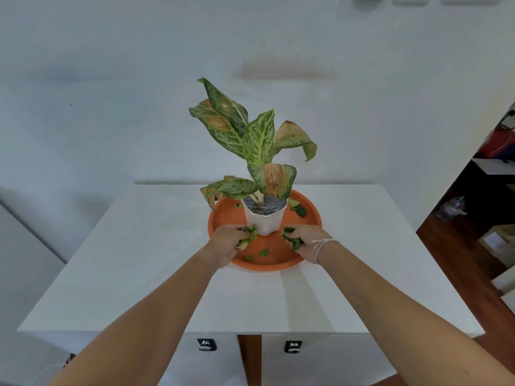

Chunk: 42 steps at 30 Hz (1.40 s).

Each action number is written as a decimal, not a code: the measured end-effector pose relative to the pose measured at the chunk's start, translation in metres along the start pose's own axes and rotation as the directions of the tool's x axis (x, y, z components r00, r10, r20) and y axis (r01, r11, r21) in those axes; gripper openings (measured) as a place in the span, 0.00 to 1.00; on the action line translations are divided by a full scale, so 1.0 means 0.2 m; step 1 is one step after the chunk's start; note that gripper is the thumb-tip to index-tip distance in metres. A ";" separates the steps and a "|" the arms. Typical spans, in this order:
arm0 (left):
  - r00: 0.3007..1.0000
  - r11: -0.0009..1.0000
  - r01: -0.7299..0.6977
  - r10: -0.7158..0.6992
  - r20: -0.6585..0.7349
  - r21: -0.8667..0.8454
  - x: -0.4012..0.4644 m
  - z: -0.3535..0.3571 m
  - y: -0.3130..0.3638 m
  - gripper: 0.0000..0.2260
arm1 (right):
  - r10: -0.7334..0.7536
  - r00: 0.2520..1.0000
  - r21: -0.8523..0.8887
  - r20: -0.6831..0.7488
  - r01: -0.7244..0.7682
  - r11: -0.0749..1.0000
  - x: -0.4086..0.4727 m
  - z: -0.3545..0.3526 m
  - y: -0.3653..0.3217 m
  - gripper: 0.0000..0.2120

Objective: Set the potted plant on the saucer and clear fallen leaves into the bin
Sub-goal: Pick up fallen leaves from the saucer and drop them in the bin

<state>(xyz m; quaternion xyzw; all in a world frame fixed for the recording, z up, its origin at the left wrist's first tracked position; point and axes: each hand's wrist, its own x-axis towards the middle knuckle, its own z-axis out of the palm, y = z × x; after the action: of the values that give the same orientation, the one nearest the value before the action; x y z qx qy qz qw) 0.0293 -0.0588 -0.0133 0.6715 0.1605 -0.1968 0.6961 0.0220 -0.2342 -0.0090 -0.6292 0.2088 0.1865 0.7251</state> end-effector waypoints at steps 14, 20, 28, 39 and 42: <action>0.972 0.762 0.153 -0.233 -0.045 -0.629 -0.05 -0.01 0.01 0.13 | 0.185 0.980 0.638 -0.067 -0.101 0.764 -0.06 0.01 0.01 0.04; 0.987 0.935 0.089 -0.129 -0.095 -0.345 -0.07 -0.02 0.00 0.10 | 0.117 0.974 0.259 -0.195 -0.065 0.964 -0.06 0.03 0.00 0.20; 0.949 0.668 -0.237 0.316 0.019 0.706 -0.04 -0.04 -0.01 0.16 | -0.311 0.929 -0.871 0.202 0.315 0.376 -0.02 0.07 0.04 0.09; 0.965 0.161 -0.216 0.188 0.184 0.963 -0.04 -0.05 -0.03 0.17 | -0.276 0.909 -0.947 0.311 0.321 -0.008 -0.01 0.15 0.09 0.11; 0.973 0.154 -0.159 0.193 0.128 0.975 -0.06 -0.03 -0.03 0.14 | -0.310 0.898 -0.947 0.313 0.319 -0.031 0.00 0.16 0.10 0.10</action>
<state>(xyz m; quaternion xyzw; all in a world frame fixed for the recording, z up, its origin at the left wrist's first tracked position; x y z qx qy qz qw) 0.0170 -0.0527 -0.0131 0.9767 -0.0725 -0.1625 0.1196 0.0129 -0.2005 -0.0219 -0.9786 -0.1266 0.1104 0.1186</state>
